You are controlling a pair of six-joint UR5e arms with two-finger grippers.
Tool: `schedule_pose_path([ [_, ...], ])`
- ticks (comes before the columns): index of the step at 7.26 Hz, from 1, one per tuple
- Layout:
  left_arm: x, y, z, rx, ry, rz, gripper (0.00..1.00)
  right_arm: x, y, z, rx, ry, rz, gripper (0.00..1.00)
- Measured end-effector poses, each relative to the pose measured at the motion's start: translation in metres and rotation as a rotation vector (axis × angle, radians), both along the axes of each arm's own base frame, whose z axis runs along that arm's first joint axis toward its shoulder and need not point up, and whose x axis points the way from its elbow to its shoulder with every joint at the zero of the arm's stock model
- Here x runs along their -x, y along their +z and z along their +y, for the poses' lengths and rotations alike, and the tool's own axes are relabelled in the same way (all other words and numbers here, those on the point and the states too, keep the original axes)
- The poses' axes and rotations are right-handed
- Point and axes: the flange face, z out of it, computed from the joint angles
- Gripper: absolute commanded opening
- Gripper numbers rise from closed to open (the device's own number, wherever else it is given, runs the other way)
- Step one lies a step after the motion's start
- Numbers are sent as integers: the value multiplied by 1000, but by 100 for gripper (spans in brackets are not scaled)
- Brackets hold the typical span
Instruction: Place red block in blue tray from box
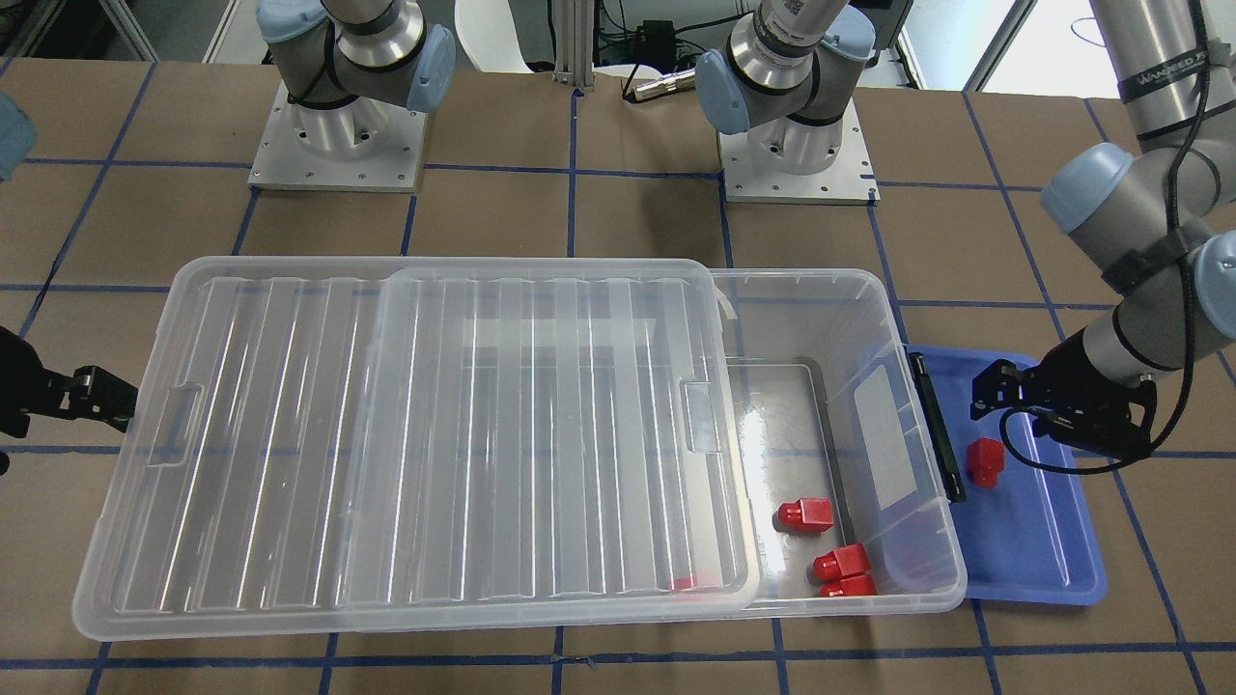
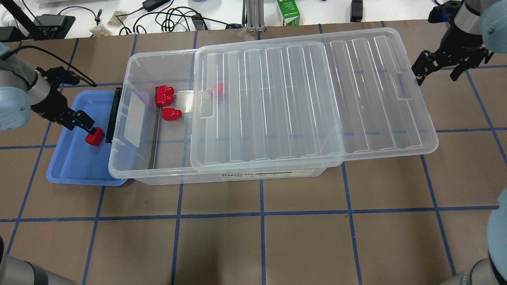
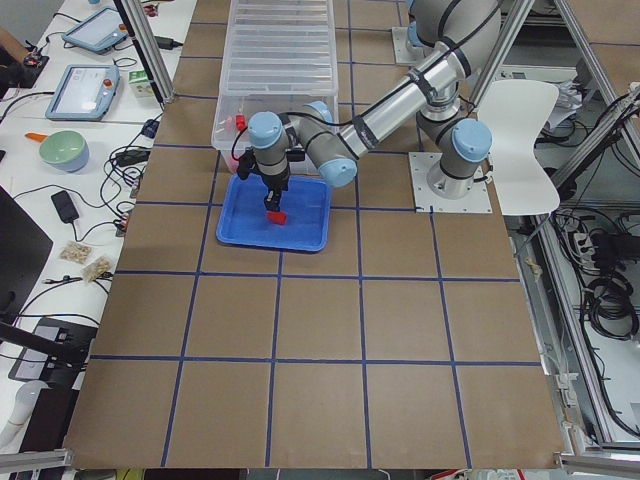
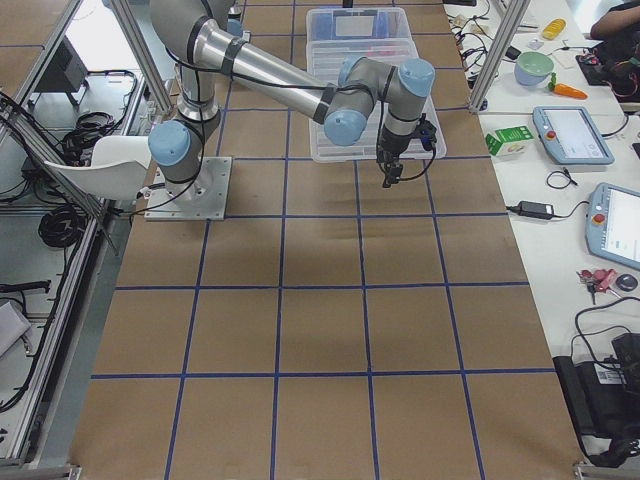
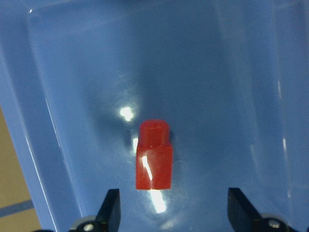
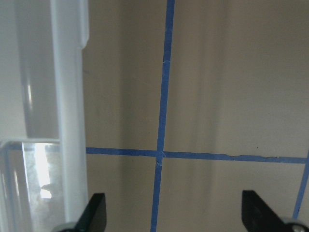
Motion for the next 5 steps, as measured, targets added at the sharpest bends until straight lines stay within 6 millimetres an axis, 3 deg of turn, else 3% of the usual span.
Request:
schedule_pose_path([
  [2,46,62,5,-14,55,-5,86,-25,0,-2,5,-29,-2,100],
  [5,140,137,28,31,117,-31,93,-64,0,-4,13,-73,-17,100],
])
